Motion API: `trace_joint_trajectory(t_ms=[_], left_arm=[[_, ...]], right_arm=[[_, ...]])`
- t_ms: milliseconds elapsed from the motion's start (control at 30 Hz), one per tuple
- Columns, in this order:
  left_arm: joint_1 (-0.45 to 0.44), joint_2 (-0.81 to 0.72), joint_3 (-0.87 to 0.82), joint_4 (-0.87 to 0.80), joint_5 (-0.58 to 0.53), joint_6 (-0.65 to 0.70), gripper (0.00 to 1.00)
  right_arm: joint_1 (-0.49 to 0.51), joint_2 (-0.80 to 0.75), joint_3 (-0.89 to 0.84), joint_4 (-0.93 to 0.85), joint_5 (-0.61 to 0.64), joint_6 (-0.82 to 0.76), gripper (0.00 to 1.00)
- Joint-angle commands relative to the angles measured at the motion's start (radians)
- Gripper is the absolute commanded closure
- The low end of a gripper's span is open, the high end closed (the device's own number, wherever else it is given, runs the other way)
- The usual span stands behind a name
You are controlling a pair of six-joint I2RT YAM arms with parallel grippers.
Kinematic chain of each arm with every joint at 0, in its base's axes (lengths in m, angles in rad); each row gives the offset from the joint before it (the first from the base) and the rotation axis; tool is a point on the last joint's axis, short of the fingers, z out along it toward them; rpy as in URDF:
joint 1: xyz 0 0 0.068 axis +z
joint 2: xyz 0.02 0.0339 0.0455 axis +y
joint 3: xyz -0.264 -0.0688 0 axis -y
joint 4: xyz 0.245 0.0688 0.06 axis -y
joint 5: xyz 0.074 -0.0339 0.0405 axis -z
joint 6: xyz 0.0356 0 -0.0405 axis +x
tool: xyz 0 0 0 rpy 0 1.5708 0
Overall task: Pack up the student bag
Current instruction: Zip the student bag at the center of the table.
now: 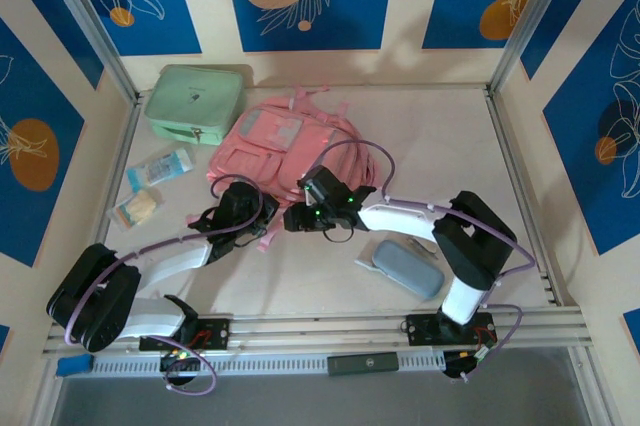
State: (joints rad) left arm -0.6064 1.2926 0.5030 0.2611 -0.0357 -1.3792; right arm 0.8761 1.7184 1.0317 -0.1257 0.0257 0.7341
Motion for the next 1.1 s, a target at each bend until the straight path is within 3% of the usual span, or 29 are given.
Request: trace_joint_trajectory(t_ms=[0, 233, 367, 700, 867, 1067], left_arm=[[-0.01, -0.031, 0.036, 0.043, 0.007, 0.013, 1.0], [-0.009, -0.024, 0.033, 0.057, 0.013, 0.012, 1.0], [-0.01, -0.025, 0.034, 0.058, 0.01, 0.014, 1.0], [-0.005, -0.045, 0.011, 0.045, -0.023, 0.03, 1.0], [0.008, -0.071, 0.002, 0.02, -0.021, 0.039, 1.0], [0.074, -0.128, -0.015, -0.044, 0.014, 0.088, 1.0]], right_arm=[[0.015, 0.04, 0.026, 0.07, 0.005, 0.004, 0.5], [0.015, 0.085, 0.022, 0.201, 0.011, 0.012, 0.56], [0.025, 0.088, 0.033, 0.213, 0.047, -0.013, 0.64], [0.035, 0.009, 0.032, -0.016, 0.159, 0.013, 0.93], [0.03, -0.033, 0.025, -0.098, 0.139, -0.056, 1.0], [-0.004, -0.105, 0.022, -0.295, 0.13, -0.142, 1.0]])
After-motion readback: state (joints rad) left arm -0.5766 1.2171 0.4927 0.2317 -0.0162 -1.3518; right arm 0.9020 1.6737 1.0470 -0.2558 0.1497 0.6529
